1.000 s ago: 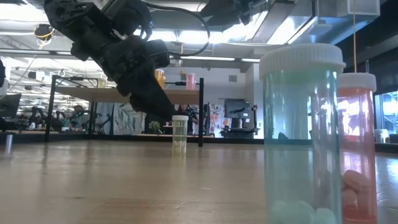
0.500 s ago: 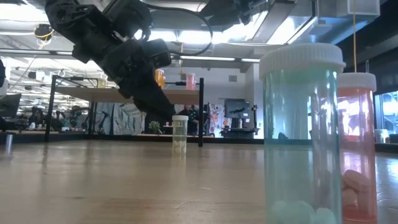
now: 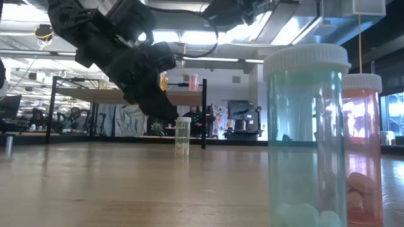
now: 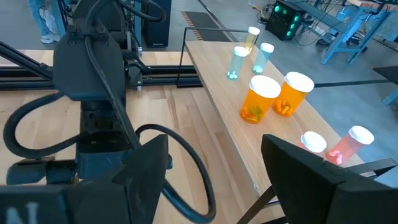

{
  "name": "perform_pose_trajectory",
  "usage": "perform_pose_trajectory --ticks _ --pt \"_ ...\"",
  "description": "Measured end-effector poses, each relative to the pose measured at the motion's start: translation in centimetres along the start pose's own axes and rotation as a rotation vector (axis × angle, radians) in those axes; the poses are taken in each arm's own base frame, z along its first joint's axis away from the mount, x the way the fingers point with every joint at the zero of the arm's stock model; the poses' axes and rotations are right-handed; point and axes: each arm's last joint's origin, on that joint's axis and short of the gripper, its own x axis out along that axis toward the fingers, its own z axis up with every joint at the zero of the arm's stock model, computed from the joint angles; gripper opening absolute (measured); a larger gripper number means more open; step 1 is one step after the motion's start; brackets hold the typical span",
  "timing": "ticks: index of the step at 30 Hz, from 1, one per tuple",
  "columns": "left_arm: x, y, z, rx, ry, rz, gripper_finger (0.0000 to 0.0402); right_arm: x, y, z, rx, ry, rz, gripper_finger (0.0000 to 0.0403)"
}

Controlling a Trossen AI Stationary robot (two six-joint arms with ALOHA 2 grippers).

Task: Pick and place medicine bottles onto shelf by color
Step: Put the left small yellow pill on the shelf aligned with the yellow pill on the shelf

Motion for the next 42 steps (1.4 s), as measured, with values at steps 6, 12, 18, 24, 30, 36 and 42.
perform_pose_trajectory --ticks 6,12,18,24,30,36,42 --pt "0.0 0.0 0.1 0.03 -0.011 0.001 0.0233 0.0 0.0 0.0 0.0 0.0 0.001 0.0261" --pt "0.0 0.0 0.2 0.079 -0.023 0.003 0.0233 0.0 0.0 0.0 0.0 0.0 0.0 0.0261" --pt "0.0 0.0 0.2 0.094 -0.024 0.004 0.0233 0.0 0.0 0.0 0.0 0.0 0.0 0.0261" --pt "0.0 0.0 0.2 0.104 -0.024 0.004 0.0233 0.0 0.0 0.0 0.0 0.0 0.0 0.0261" --pt "0.0 0.0 0.2 0.105 -0.024 0.003 0.0233 0.0 0.0 0.0 0.0 0.0 0.0 0.0261" --pt "1.2 0.1 -0.5 0.101 -0.024 -0.031 0.0233 0.0 0.0 0.0 0.0 0.0 0.0 0.0261" --pt "1.3 0.1 -0.5 0.101 -0.034 -0.041 0.0233 0.0 0.0 0.0 0.0 0.0 0.0 0.0261"
